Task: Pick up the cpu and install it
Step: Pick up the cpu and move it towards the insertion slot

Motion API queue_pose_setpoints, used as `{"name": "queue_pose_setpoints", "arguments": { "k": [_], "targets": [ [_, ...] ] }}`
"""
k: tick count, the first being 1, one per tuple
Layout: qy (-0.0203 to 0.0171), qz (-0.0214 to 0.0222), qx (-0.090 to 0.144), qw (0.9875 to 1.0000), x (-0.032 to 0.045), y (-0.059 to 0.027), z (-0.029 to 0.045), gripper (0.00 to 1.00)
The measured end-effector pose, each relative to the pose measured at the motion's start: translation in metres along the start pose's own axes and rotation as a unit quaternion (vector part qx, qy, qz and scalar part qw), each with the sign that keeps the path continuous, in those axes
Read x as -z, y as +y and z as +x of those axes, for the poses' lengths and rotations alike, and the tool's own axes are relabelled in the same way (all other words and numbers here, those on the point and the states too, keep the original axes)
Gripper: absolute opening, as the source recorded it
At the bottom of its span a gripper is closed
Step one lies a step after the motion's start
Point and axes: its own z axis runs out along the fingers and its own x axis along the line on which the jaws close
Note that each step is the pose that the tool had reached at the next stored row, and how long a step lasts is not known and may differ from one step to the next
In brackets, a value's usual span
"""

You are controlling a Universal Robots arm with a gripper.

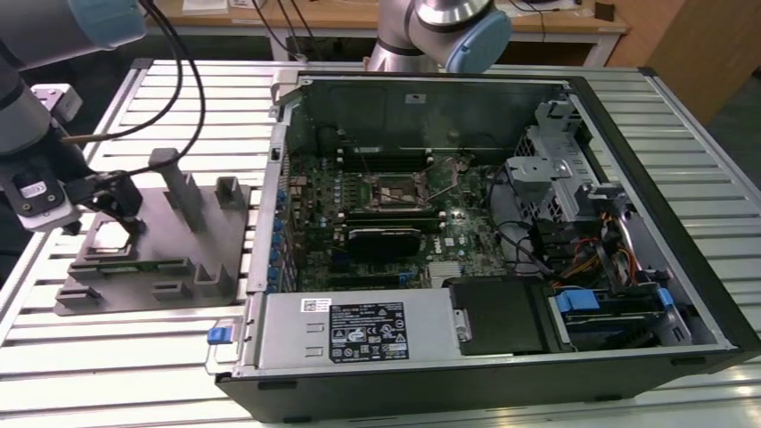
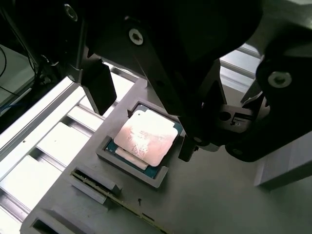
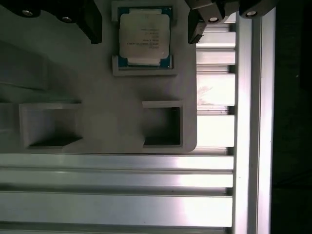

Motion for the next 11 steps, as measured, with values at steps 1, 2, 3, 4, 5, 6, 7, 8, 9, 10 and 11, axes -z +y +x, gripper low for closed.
{"name": "queue_pose_setpoints", "arguments": {
  "k": [1,2,3,4,5,6,7,8,9,10,11],
  "targets": [
    [0.0000,0.0000,0.000,1.0000,-0.0011,0.0003,0.0000,0.79],
    [-0.0001,-0.0001,0.000,1.0000,-0.0023,0.0003,0.0000,0.79],
    [-0.0001,0.0000,-0.001,1.0000,-0.0035,0.0003,0.0000,0.79],
    [-0.0001,0.0000,-0.001,1.0000,-0.0046,0.0004,0.0001,0.79],
    [-0.0001,0.0000,-0.002,1.0000,-0.0056,0.0004,0.0001,0.79],
    [-0.0001,0.0000,-0.002,1.0000,-0.0065,0.0004,0.0001,0.79],
    [-0.0001,0.0000,-0.002,1.0000,-0.0075,0.0004,0.0002,0.79],
    [-0.0001,0.0000,-0.002,1.0000,-0.0084,0.0004,0.0002,0.79],
    [-0.0001,0.0000,-0.002,1.0000,-0.0094,0.0004,0.0003,0.79],
    [-0.0001,0.0000,-0.003,1.0000,-0.0104,0.0004,0.0003,0.79],
    [-0.0001,0.0000,-0.003,1.0000,-0.0113,0.0004,0.0003,0.79]
  ]
}}
